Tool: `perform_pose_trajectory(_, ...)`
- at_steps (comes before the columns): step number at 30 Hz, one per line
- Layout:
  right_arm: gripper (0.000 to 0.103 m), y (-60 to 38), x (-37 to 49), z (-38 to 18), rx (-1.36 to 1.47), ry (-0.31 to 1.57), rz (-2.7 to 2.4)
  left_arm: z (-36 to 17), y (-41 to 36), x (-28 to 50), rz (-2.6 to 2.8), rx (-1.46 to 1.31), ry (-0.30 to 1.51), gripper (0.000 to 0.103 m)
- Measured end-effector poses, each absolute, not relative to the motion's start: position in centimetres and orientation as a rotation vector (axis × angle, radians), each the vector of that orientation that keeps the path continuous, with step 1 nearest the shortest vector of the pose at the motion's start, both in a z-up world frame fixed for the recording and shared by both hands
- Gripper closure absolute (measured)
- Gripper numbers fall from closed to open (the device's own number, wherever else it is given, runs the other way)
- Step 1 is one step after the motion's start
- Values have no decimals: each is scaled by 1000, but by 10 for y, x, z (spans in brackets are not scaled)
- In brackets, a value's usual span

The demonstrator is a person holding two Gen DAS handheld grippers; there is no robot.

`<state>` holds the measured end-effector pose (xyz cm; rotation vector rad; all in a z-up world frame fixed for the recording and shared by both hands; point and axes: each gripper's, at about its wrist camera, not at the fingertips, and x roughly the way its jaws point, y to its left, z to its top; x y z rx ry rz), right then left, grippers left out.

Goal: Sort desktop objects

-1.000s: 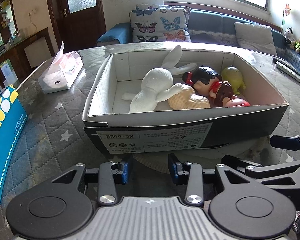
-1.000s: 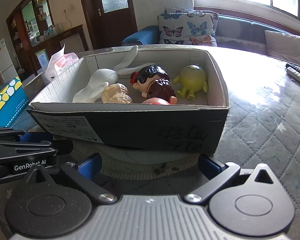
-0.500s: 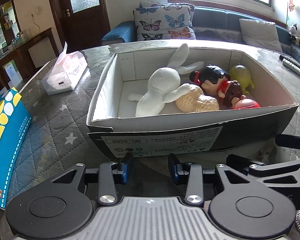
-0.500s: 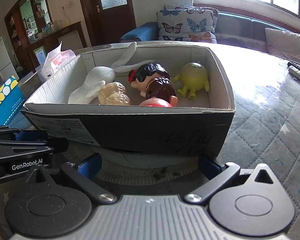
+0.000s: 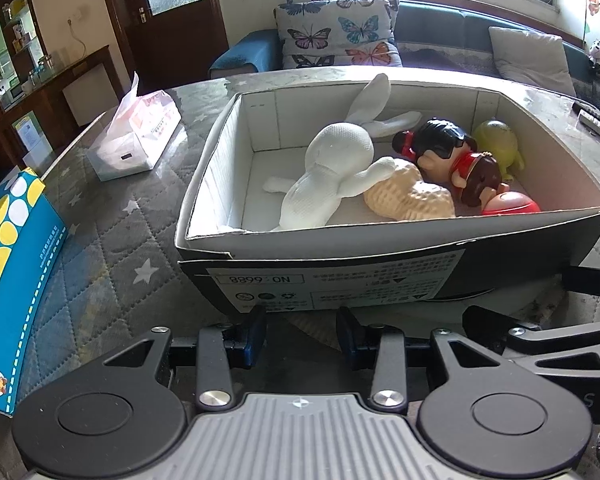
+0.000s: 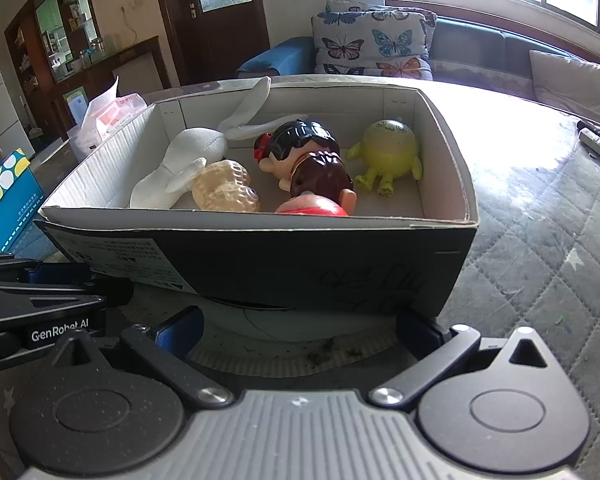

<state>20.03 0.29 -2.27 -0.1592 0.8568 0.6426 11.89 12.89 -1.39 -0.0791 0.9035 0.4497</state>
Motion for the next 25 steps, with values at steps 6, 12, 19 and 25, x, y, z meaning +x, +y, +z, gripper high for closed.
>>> perform_pose_trajectory(6,0,5,201,-23,-168,859,636,-15,130,120,452,-86,910,62)
perform_pose_trajectory(12,0,5,201,-23,-170,860,632,-14,132,120,457,-102,908,62)
perform_pose_trajectory(19,0,5,201,-23,-170,859,629,-14,133,119,450,-128,902,66)
perform_pose_trajectory(25,0,5,201,-23,-168,860,631,-13,131,118,437,-130,906,66)
